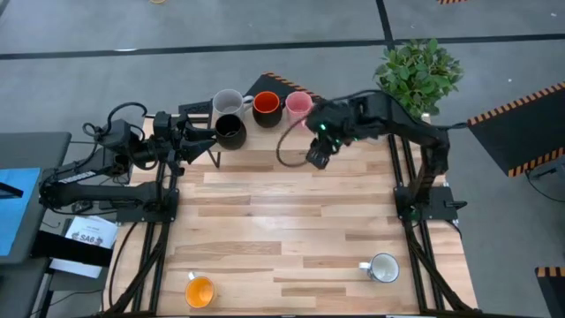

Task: Place coffee mugs
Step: Put the white and blue cup on the shelf

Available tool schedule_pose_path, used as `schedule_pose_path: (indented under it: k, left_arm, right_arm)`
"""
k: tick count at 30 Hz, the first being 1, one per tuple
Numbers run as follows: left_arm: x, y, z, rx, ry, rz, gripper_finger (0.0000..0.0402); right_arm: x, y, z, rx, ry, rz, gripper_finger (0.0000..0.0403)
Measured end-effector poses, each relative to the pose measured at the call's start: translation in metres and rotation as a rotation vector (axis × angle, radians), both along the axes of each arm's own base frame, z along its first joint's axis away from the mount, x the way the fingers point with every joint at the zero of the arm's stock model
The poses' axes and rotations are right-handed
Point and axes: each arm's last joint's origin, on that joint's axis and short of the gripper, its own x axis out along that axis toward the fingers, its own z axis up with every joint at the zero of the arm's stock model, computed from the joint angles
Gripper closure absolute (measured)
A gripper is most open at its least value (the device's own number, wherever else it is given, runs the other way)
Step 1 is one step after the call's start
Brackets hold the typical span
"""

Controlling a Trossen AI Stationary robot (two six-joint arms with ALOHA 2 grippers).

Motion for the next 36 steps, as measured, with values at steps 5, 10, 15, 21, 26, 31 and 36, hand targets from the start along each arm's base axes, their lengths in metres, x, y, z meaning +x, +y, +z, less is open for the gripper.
schedule_pose_path:
  k: [5,10,15,21,26,31,36]
  left_arm:
    - [0.000,0.000,0.000,0.016,0.003,0.006,0.0230]
    - [0.000,0.000,0.000,0.024,0.005,0.007,0.0230]
    - [0.000,0.000,0.000,0.043,0.010,0.013,0.0230]
    - [0.000,0.000,-0.001,0.065,0.023,0.025,0.0230]
    - [0.000,0.000,-0.001,0.065,0.023,0.027,0.0230]
    - [0.000,0.000,-0.001,0.065,0.022,0.027,0.0230]
    - [0.000,0.000,-0.001,0.065,0.022,0.027,0.0230]
  right_arm:
    - [-0.011,0.029,-0.005,0.012,0.014,0.010,0.0186]
    - [-0.029,0.044,-0.031,0.044,0.057,-0.040,0.0186]
    - [-0.051,0.054,-0.059,0.106,-0.002,-0.098,0.0186]
    - [-0.071,0.064,-0.072,0.183,-0.197,-0.108,0.0186]
    - [-0.080,0.068,-0.068,0.217,-0.329,-0.073,0.0186]
    - [-0.081,0.069,-0.063,0.222,-0.369,-0.060,0.0186]
    - [-0.077,0.071,-0.064,0.242,-0.365,-0.020,0.0186]
